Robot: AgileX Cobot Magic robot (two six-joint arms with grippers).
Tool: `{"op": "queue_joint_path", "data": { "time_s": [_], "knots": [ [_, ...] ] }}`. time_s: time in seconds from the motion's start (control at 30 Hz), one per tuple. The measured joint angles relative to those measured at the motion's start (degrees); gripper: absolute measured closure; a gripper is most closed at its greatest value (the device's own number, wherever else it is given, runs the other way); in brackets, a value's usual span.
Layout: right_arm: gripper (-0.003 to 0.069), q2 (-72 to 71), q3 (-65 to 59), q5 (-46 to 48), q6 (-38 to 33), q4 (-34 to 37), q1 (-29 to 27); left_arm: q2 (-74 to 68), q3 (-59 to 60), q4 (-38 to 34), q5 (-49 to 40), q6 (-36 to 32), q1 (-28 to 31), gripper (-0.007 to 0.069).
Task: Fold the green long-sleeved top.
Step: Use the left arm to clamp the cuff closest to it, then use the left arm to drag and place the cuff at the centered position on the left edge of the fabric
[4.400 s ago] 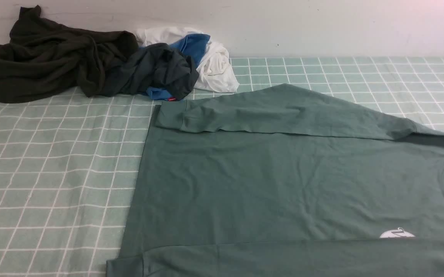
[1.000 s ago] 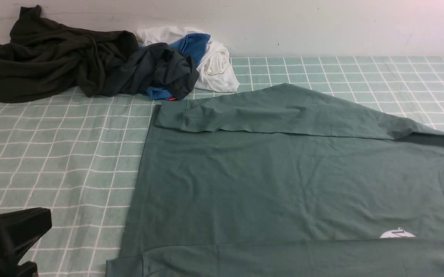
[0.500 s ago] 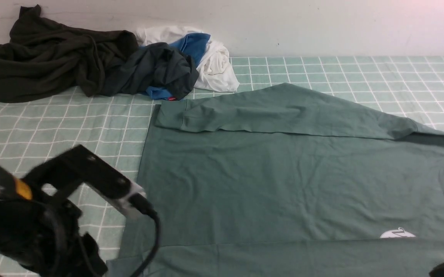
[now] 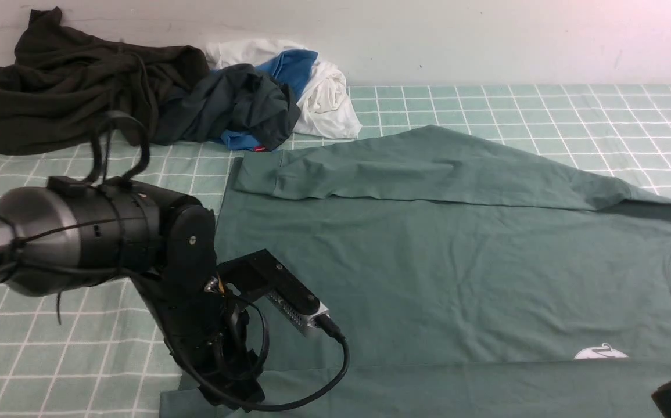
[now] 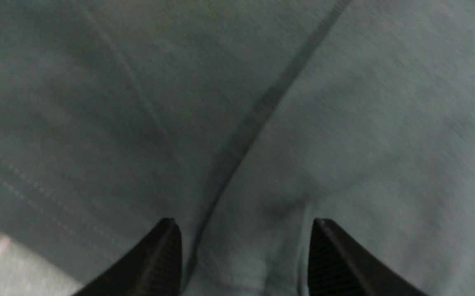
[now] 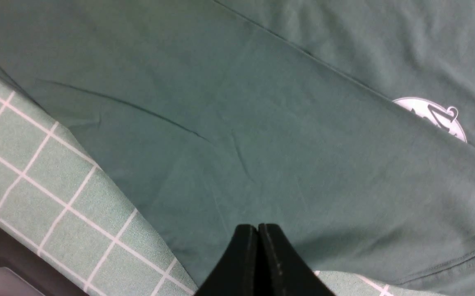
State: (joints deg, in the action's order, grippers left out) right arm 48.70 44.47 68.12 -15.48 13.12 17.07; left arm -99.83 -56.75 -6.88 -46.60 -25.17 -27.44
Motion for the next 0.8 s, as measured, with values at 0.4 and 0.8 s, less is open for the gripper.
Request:
{"op": "queue_joint_path", "data": {
  "time_s": [0.4,0.8],
  "knots": [
    [0.0673,0.0,0.0,-4.15,0.05,-0.17,0.0,-3.71,-3.01,0.25,-1.6,0.2,-0.59,0.0582],
    [0.0673,4.26,0.0,-8.33,0.11,-2.64,0.0,-1.75,-22.93,6.88,-13.71,-0.02,-0.8,0.0625]
  ]
}}
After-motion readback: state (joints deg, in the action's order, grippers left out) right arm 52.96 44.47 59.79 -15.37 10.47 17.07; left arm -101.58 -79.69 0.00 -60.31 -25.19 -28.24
